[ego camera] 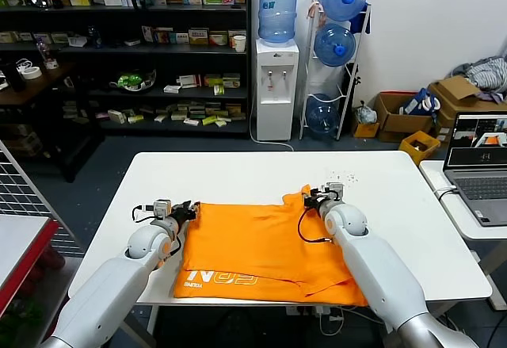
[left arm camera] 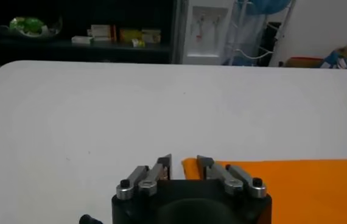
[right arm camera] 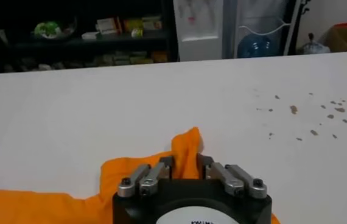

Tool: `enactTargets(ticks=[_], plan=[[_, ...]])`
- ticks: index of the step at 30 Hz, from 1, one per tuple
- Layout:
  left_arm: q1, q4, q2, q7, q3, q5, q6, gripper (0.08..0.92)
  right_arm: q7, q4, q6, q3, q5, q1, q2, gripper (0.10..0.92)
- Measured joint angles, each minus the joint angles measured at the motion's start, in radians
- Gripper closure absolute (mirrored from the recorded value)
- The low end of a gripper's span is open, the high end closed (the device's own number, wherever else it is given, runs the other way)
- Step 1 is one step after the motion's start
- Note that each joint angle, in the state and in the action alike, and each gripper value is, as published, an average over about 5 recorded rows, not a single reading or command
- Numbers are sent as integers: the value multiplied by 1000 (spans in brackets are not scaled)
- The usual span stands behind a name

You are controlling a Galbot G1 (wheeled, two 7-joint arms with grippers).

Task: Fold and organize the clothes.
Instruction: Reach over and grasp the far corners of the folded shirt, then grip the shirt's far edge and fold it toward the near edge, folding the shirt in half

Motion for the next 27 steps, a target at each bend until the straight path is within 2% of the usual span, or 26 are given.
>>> enactTargets(ticks=[4, 7, 18, 27], plan=[[0, 0, 0, 2, 1, 1, -9, 851, -4, 5, 29, 0, 2, -1, 0, 898], [-2, 2, -3, 1, 0, 2, -16, 901, -4, 5, 60, 0, 5, 4, 2, 901], [0, -10, -10, -17, -24, 3, -52, 906, 9, 45, 136, 9, 26, -13, -19, 901], [60, -117, 35, -50, -53, -16, -52, 906, 51, 213, 111, 40, 85, -116, -91, 901]])
